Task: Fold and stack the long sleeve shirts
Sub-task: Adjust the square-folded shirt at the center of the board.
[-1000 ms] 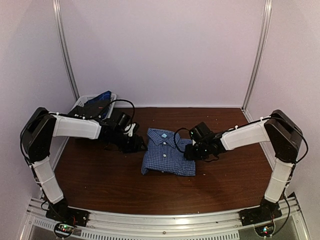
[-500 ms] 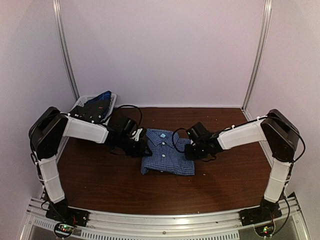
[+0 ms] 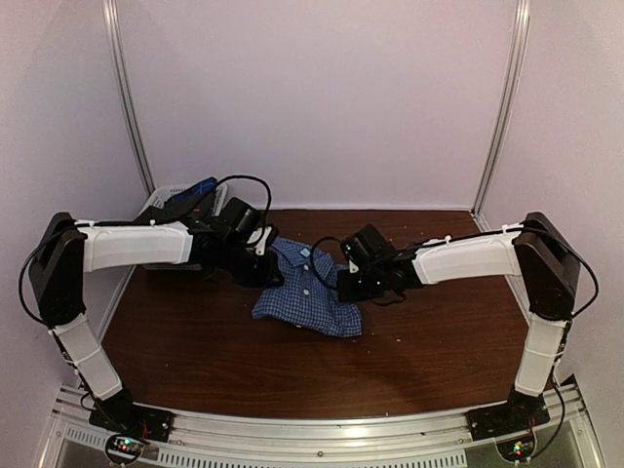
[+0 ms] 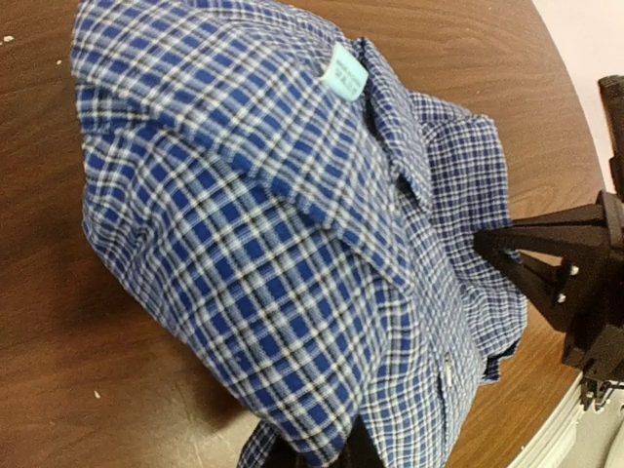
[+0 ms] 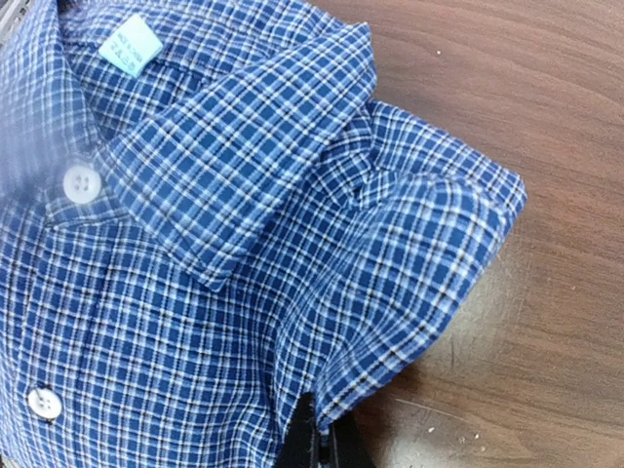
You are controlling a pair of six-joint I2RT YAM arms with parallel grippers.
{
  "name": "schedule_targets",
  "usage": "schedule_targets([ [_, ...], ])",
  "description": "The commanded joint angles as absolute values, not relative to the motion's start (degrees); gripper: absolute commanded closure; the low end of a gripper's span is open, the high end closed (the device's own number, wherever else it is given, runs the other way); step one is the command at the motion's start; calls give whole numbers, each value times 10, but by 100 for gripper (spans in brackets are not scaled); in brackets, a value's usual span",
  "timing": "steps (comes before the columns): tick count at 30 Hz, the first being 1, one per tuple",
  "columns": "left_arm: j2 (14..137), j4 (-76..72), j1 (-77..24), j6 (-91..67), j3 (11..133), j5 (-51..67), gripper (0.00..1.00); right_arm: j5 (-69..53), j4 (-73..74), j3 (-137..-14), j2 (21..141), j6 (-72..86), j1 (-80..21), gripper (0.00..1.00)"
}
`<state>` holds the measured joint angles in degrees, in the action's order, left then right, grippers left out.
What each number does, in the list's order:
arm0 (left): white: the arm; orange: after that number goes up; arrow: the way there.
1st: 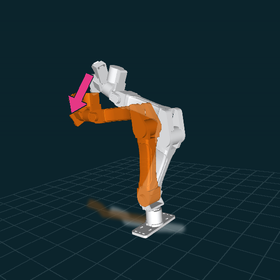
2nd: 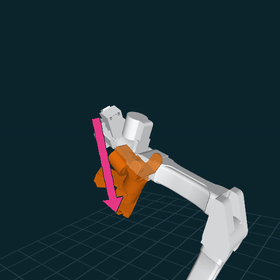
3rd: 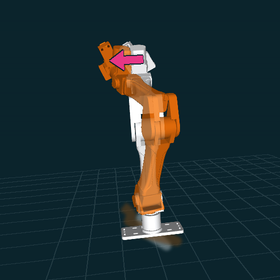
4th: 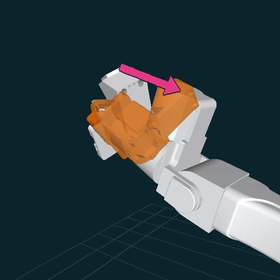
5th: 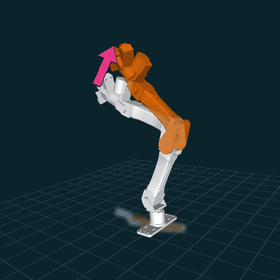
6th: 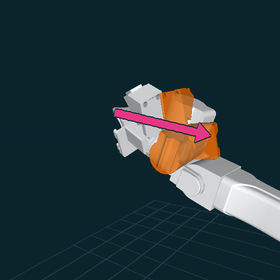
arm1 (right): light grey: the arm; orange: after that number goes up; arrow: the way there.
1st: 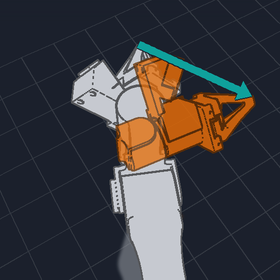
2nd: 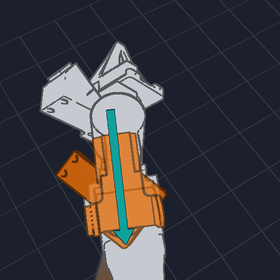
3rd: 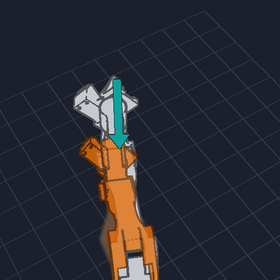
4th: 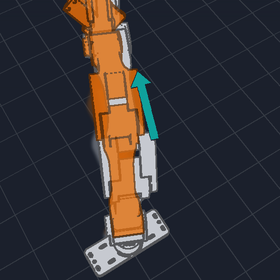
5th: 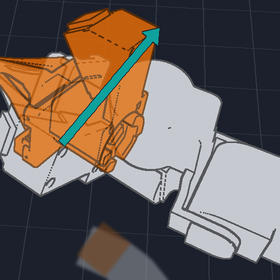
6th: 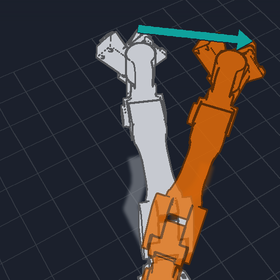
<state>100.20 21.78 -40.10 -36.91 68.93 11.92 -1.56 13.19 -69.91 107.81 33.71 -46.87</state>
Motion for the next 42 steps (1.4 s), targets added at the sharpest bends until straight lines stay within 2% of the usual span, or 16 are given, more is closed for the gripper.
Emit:
schedule_targets([
  [1,988,248,-420,-364,700,68,71,-11,146,-694,1051,325,-469,100],
  [2,992,247,-420,-367,698,65,57,-7,146,-681,1048,323,-463,100],
  [4,1000,243,-419,-369,698,61,39,3,143,-643,1036,322,-445,100],
  [5,1003,241,-419,-368,700,57,33,13,137,-618,1028,322,-433,100],
  [7,1012,238,-419,-365,707,55,30,10,119,-571,1015,322,-407,100],
  [9,1026,237,-419,-360,717,64,30,2,111,-543,1011,318,-388,98],
  [12,1038,228,-419,-360,720,76,32,2,116,-534,1001,312,-386,75],
  [14,1039,225,-418,-362,717,75,36,1,113,-531,983,316,-386,64],
  [16,1038,215,-418,-363,714,85,39,2,120,-538,967,315,-388,57],
  [24,1048,191,-418,-367,736,112,57,42,185,-597,926,312,-419,59],
  [30,1103,184,-417,-360,784,102,62,9,147,-573,932,335,-452,68],
  [42,1224,178,-394,-356,853,94,66,-66,31,-419,920,403,-465,72],
])
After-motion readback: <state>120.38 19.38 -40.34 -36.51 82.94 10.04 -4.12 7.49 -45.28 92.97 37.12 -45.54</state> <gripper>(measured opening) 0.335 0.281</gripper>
